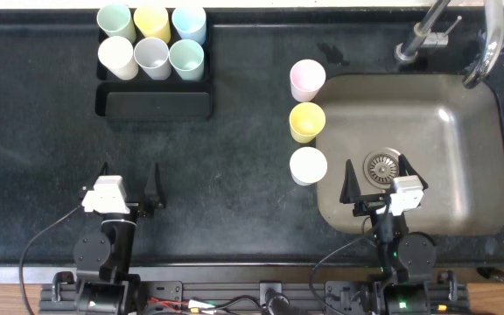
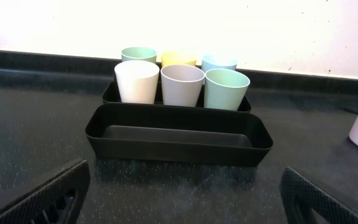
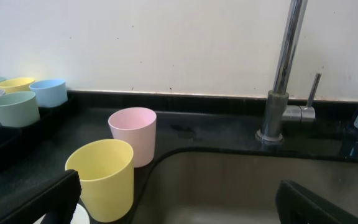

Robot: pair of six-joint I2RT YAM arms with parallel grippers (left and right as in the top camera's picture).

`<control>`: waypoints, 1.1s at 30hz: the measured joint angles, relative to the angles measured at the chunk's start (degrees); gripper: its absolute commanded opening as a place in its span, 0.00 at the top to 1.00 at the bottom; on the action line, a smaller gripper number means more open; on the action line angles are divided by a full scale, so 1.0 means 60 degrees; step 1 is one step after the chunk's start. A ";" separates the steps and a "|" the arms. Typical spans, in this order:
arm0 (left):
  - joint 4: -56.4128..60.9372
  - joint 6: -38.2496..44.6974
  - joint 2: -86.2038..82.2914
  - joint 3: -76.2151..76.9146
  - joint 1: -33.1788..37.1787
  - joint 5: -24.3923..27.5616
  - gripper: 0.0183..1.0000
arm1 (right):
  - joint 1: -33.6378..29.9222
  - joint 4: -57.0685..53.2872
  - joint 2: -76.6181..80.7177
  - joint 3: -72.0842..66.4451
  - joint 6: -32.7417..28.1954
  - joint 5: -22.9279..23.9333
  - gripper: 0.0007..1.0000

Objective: Store Cups

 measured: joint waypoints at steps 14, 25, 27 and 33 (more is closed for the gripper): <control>0.0000 0.0000 0.0000 0.0000 0.0000 0.0000 0.00 | 0.0000 -0.0004 0.0000 0.0000 0.0004 0.0000 0.00; 0.0889 0.0000 0.0189 -0.0004 0.0098 0.0259 0.00 | 0.0000 0.0000 0.0000 0.0000 0.0007 -0.0004 0.00; 0.1749 -0.0004 0.0623 0.0000 0.0138 0.0543 0.00 | 0.0000 0.0004 0.0000 0.0000 0.0000 0.0000 0.00; 0.2911 -0.0528 0.3366 0.0605 0.0171 0.0991 0.00 | 0.0000 0.0000 0.0000 0.0000 0.0004 0.0000 0.00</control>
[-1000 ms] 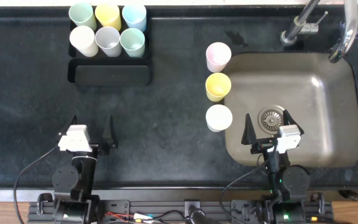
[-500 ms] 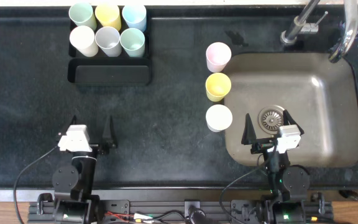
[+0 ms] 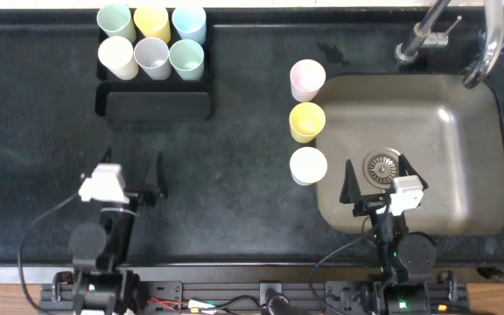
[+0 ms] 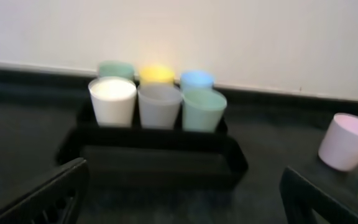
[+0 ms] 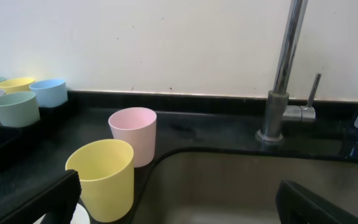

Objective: Store Cups

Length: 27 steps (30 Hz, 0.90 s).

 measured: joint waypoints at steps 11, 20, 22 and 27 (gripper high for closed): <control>-0.2586 -0.0601 0.5486 0.6084 -0.0856 0.0470 0.00 | 0.0000 0.0007 0.0000 0.0000 0.0000 -0.0004 0.00; -0.5730 -0.1075 0.9606 1.1355 -0.1982 0.0517 0.00 | 0.0000 0.0000 0.0000 0.0000 0.0000 0.0000 0.00; -0.6258 -0.1293 1.0429 1.2349 -0.2248 0.0525 0.00 | 0.0000 0.0004 0.0000 0.0000 -0.0004 -0.0004 0.00; -0.7282 -0.2200 1.2404 1.4546 -0.2958 0.0521 0.00 | 0.0000 0.0004 0.0000 0.0000 0.0000 0.0000 0.00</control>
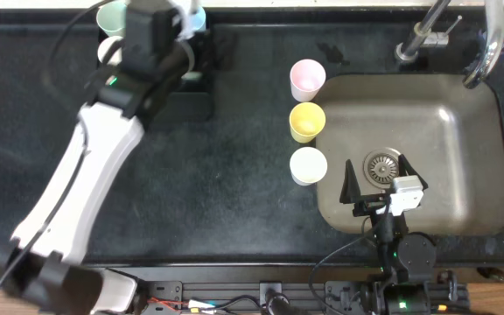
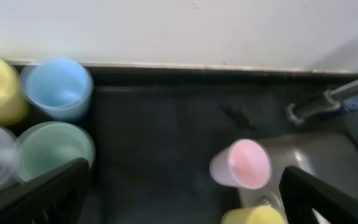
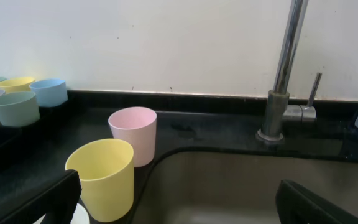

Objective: Store Cups

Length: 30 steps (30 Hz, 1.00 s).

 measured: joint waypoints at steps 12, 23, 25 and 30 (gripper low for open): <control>-0.2718 -0.1399 0.3741 0.3821 -0.1679 0.0007 0.00 | 0.0000 0.0000 0.0000 0.0000 0.0000 -0.0004 0.00; -0.3231 -0.1854 0.5708 0.5442 -0.2368 -0.0488 0.00 | 0.0000 0.0004 0.0000 0.0000 -0.0004 0.0000 0.01; -0.3217 -0.1869 0.5989 0.5508 -0.2368 -0.0627 0.02 | 0.0000 0.0004 0.0000 0.0000 0.0004 0.0000 0.00; -0.3162 -0.1945 0.6586 0.5635 -0.2368 -0.1013 0.07 | 0.0000 0.0000 0.0000 0.0000 0.0000 -0.0004 0.00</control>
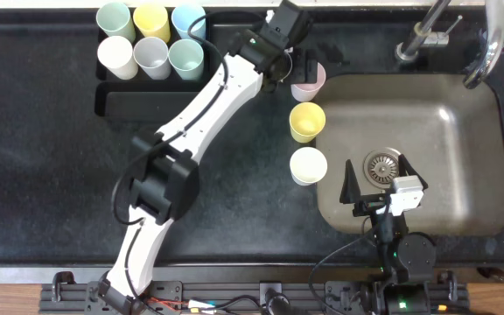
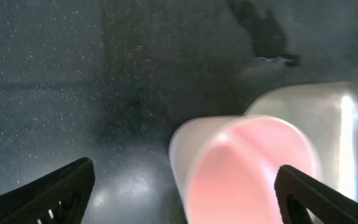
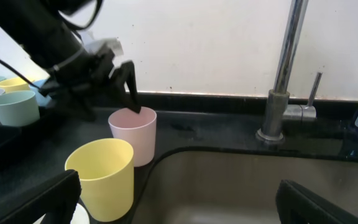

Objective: Store Cups

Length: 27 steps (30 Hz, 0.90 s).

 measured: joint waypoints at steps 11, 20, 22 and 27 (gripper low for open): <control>0.0648 -0.0178 0.0612 0.0248 0.0000 -0.0251 0.49 | 0.0000 0.0000 0.0000 0.0000 0.0000 0.0000 0.00; 0.0670 -0.0149 0.0831 0.0310 0.0000 -0.0299 0.98 | 0.0000 0.0000 0.0000 0.0000 0.0000 0.0004 0.00; 0.0645 -0.0153 0.0831 0.0317 0.0000 -0.0324 0.98 | 0.0000 -0.0004 0.0000 0.0000 0.0000 0.0004 0.00; 0.0007 -0.0164 0.0780 0.0324 -0.0062 -0.0831 0.98 | 0.0000 -0.0007 0.0000 0.0000 -0.0004 0.0000 0.00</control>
